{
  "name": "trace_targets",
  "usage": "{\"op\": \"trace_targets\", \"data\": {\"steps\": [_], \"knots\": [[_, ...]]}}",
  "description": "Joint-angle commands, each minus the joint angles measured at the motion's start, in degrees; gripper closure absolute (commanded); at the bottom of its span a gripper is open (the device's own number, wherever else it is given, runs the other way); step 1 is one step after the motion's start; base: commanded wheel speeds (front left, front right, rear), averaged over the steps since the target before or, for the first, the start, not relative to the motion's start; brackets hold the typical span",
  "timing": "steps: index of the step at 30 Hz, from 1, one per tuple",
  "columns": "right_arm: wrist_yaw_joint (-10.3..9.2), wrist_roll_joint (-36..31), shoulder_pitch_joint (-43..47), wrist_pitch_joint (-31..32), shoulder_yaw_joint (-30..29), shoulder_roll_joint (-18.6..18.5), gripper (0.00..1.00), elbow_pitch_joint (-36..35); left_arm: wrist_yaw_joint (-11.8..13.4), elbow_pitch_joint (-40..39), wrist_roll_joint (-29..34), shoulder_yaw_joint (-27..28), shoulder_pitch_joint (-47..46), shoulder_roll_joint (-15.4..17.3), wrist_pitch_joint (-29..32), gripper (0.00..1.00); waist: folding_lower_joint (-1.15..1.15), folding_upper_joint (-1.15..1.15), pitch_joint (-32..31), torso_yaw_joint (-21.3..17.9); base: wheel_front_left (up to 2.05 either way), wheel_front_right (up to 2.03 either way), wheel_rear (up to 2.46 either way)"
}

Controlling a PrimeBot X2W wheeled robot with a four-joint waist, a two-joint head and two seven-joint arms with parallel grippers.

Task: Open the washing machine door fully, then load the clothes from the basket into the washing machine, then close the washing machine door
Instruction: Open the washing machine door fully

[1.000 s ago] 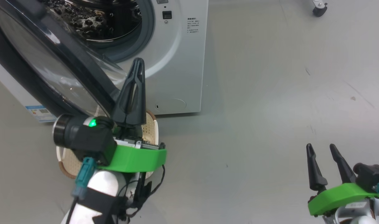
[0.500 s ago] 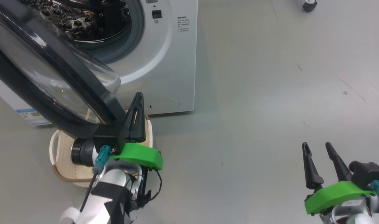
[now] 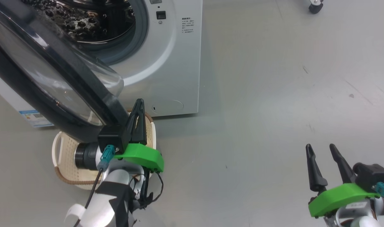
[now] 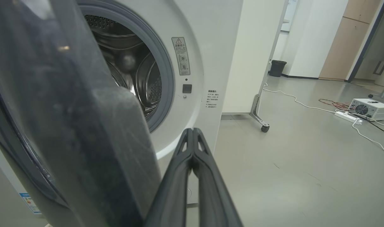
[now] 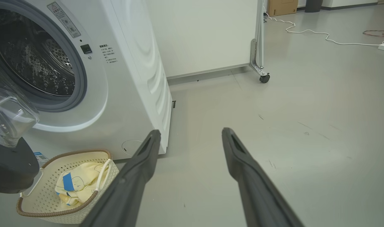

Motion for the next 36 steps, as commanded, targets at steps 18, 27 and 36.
{"op": "trace_targets", "data": {"steps": [18, 27, 36], "knots": [[0.01, -0.2, -1.4, 2.1, -0.3, -0.6, 0.00, -3.4, 1.5, -0.7, 1.5, 3.9, 0.9, 1.5, -0.8, 1.00, 0.00, 0.00, 0.3, 4.8, 0.00, 0.00, 0.00], [0.01, -0.4, -1.1, 2.5, -1.0, -0.6, 0.00, -3.7, 2.4, -2.6, 2.8, 4.4, 3.8, 1.7, -0.8, 1.00, 0.00, 0.00, 0.1, 10.1, 0.00, 0.00, 0.00], [0.01, -0.7, -0.8, 2.7, -1.5, -0.6, 0.00, -3.8, 3.4, -4.9, 3.1, 5.6, 7.0, 2.3, -0.8, 1.00, 0.00, 0.00, 0.0, 14.1, 0.00, 0.00, 0.00]]}}
